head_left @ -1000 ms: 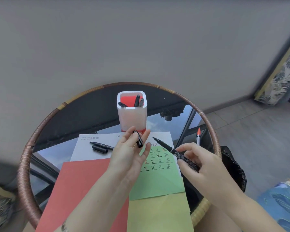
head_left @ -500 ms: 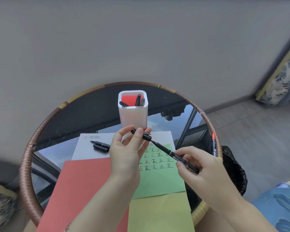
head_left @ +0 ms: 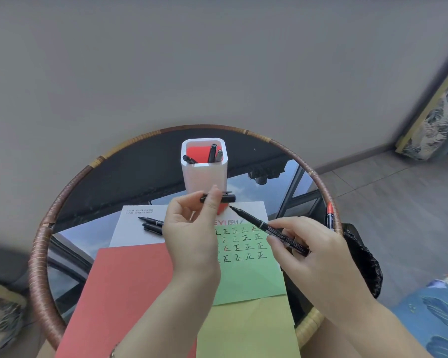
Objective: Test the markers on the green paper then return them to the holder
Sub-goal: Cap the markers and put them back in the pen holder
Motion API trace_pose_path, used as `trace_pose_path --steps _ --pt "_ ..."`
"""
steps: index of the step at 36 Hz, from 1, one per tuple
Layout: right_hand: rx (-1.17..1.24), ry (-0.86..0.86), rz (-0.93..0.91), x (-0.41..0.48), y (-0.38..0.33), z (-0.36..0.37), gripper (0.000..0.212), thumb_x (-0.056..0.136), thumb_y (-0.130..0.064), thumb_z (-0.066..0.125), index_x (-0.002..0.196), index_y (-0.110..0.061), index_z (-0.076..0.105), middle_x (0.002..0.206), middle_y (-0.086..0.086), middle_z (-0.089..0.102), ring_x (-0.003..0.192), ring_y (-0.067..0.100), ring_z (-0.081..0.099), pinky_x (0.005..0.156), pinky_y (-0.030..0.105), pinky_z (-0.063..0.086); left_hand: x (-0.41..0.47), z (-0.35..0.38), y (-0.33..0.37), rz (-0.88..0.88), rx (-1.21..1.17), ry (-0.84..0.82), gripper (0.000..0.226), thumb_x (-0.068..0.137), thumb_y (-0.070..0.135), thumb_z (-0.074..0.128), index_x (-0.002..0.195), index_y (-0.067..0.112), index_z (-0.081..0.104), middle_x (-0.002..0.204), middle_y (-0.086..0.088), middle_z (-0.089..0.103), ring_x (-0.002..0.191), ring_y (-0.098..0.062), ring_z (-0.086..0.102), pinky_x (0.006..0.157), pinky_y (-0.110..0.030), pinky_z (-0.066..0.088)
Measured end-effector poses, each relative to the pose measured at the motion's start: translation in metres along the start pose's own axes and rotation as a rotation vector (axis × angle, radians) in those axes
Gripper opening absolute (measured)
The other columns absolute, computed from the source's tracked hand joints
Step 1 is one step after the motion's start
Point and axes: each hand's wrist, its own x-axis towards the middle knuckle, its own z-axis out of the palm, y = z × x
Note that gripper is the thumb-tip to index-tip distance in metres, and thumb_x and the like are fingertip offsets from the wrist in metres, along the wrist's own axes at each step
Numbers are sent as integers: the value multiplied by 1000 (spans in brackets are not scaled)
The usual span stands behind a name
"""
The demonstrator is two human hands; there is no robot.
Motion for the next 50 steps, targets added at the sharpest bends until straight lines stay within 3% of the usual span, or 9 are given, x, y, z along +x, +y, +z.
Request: trace_pose_path --steps 7,13,28,32,36,43,47,48,50 --pt "41 62 -27 -1 -4 -8 14 73 -20 64 85 -22 68 70 -4 64 74 7 56 57 19 45 16 -6 11 -494 -500 -98 12 85 14 58 91 4 55 73 -8 70 57 -12 68 73 -33 56" --pt "73 85 -32 -1 -9 -11 13 71 -20 65 83 -26 66 70 -5 64 75 5 57 51 21 47 12 -9 15 -630 -592 -126 9 83 12 58 85 5 53 72 -12 70 56 -14 68 71 -40 55" --pt "15 55 -35 2 -7 -13 12 72 -22 64 82 -27 65 70 -6 64 73 5 57 52 22 46 15 -15 6 -513 -401 -220 38 67 14 64 102 4 57 79 -9 71 64 -14 69 68 -31 58" --pt "-22 21 -38 3 -6 -15 13 75 -33 58 84 -28 65 70 -10 62 73 9 56 51 24 47 14 -16 3 -465 -323 -257 28 66 15 66 91 7 58 83 -10 69 69 -16 68 69 -30 59" --pt "-84 -42 -59 6 -7 -18 18 77 -36 57 87 -27 68 69 -13 63 65 7 58 51 21 45 7 -15 1 -276 1 -295 26 58 19 70 80 10 60 91 -17 66 81 -24 65 79 -33 55" --pt "-56 39 -143 7 -7 -13 25 78 -34 56 86 -16 72 69 -6 71 60 8 62 54 25 47 -1 -8 1 -146 36 -360 22 57 18 69 74 11 58 72 -9 67 64 -18 65 72 -29 55" --pt "122 43 7 5 -14 -9 14 74 -31 64 82 -24 72 67 -8 69 57 10 61 51 24 47 -3 -8 1 -143 -40 -385 20 56 16 68 72 12 57 64 -7 67 62 -18 66 65 -24 55" --pt "217 28 78 6 -17 -9 7 73 -26 68 79 -27 72 68 -7 69 55 10 60 50 23 47 -3 -8 1 -141 -64 -396 20 56 15 69 72 12 58 65 -8 68 63 -19 66 66 -25 56" --pt "483 -51 297 11 -22 -12 17 74 -8 72 68 -24 73 54 2 64 41 9 52 41 17 42 -1 -9 1 -138 -96 -428 18 58 13 74 70 15 61 67 -10 68 65 -21 67 67 -28 56"
